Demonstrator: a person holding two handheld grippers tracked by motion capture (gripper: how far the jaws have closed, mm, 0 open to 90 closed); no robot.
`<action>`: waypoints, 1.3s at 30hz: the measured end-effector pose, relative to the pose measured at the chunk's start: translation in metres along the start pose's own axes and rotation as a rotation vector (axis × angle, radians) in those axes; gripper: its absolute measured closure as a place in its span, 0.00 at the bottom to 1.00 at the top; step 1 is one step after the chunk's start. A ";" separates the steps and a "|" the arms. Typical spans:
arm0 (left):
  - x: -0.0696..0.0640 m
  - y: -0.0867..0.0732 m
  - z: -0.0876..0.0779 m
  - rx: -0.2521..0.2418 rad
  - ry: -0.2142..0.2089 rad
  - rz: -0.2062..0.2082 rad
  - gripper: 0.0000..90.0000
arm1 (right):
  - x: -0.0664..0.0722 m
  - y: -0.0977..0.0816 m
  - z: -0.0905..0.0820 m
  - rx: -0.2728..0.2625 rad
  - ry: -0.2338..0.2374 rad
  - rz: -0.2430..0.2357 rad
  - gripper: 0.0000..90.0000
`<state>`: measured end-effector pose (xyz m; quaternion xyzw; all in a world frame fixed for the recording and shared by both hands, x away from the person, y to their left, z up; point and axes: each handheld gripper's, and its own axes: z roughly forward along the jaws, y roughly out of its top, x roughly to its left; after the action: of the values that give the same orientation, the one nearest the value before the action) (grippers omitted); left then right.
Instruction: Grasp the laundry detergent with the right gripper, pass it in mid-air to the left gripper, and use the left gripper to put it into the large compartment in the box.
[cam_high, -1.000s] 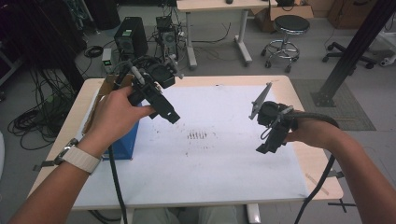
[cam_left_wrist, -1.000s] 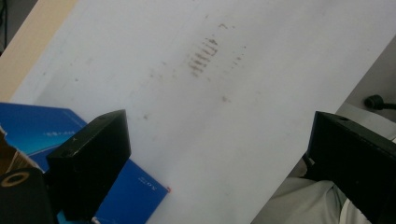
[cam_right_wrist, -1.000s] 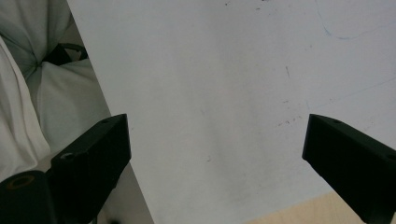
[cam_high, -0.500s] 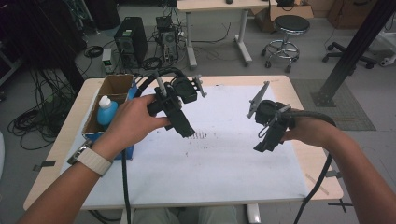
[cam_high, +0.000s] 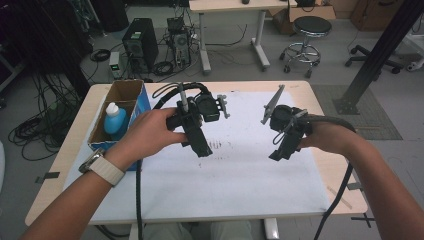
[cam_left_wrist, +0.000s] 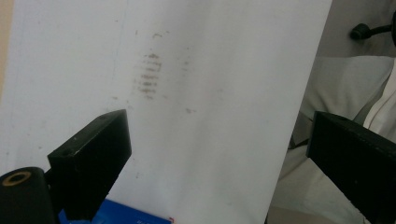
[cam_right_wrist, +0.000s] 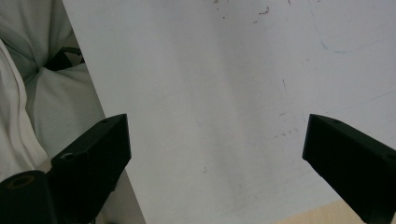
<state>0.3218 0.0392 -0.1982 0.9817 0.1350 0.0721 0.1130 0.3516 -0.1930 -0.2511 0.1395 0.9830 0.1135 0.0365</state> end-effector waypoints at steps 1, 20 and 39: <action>0.000 0.000 0.000 -0.003 -0.002 0.004 0.08 | 0.000 0.000 0.000 0.001 0.000 0.000 0.08; -0.005 0.012 0.011 -0.014 -0.022 0.086 0.08 | -0.011 0.005 0.001 -0.018 0.001 -0.007 0.08; -0.001 0.015 0.013 -0.026 -0.030 0.076 0.08 | -0.010 0.000 0.000 -0.025 -0.006 -0.008 0.09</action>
<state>0.3268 0.0227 -0.2071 0.9856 0.0949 0.0633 0.1252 0.3614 -0.1955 -0.2510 0.1355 0.9820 0.1251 0.0417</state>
